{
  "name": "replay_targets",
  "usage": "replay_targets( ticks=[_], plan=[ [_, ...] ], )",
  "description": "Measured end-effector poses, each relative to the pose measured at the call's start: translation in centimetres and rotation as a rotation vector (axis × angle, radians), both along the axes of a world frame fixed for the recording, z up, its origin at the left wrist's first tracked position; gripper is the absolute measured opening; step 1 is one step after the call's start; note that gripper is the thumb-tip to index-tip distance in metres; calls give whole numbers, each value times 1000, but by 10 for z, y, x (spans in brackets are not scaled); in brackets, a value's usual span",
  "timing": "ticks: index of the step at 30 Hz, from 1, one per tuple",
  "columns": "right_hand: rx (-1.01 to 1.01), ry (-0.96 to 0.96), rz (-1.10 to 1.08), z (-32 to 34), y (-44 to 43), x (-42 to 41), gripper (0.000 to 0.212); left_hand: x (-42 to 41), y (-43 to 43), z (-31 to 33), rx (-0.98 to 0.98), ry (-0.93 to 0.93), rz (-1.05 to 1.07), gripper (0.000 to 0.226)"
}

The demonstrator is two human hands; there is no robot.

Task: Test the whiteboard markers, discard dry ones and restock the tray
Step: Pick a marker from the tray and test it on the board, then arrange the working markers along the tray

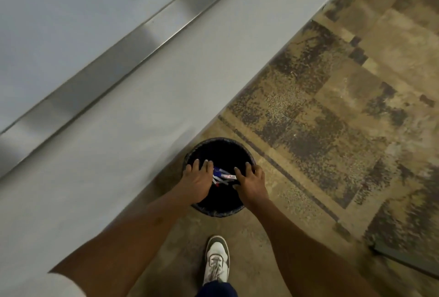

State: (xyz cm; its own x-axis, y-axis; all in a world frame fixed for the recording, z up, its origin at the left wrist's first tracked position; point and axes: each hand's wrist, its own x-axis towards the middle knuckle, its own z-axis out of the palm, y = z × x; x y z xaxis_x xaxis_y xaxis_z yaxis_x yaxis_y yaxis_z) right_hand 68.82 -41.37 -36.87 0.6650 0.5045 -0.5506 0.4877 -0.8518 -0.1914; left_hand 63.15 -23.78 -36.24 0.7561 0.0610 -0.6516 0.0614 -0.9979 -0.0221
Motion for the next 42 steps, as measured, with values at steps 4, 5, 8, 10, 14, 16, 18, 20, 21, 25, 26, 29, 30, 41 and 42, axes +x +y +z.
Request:
replay_targets(
  ticks=[4,5,8,10,14,16,18,20,21,25,26,29,30,41,42],
  plan=[
    [35,-176,84,18,-4,-3,46,-28,-4,33,60,-130,-39,69],
    [74,-226,97,27,-4,-5,40,-34,-2,41,59,-213,-56,66],
    [245,-285,53,64,5,-13,42,-49,4,70,5,-376,-103,61],
    [314,-342,37,90,17,-20,42,-55,11,97,52,-439,-141,60],
    [389,-375,99,151,50,-34,53,-65,27,169,143,-582,-140,66],
    [441,-394,156,184,67,-42,54,-77,37,204,145,-641,-108,65],
    [565,-442,222,221,88,-54,56,-91,48,239,175,-701,-55,66],
    [717,-532,291,262,110,-73,57,-113,57,280,218,-731,15,68],
    [772,-580,316,283,120,-85,58,-127,60,300,244,-727,54,70],
    [907,-649,384,345,151,-137,62,-194,77,365,341,-769,300,78],
    [946,-665,422,357,162,-151,61,-214,85,380,362,-793,365,79],
    [1057,-687,538,398,201,-203,58,-282,109,422,477,-830,458,82],
    [1085,-682,572,411,213,-225,57,-308,116,434,507,-853,486,82],
    [1355,-565,809,481,290,-447,52,-563,168,488,661,-888,756,80],
    [1356,-554,828,484,296,-462,51,-582,170,488,689,-859,780,78]
  ],
)
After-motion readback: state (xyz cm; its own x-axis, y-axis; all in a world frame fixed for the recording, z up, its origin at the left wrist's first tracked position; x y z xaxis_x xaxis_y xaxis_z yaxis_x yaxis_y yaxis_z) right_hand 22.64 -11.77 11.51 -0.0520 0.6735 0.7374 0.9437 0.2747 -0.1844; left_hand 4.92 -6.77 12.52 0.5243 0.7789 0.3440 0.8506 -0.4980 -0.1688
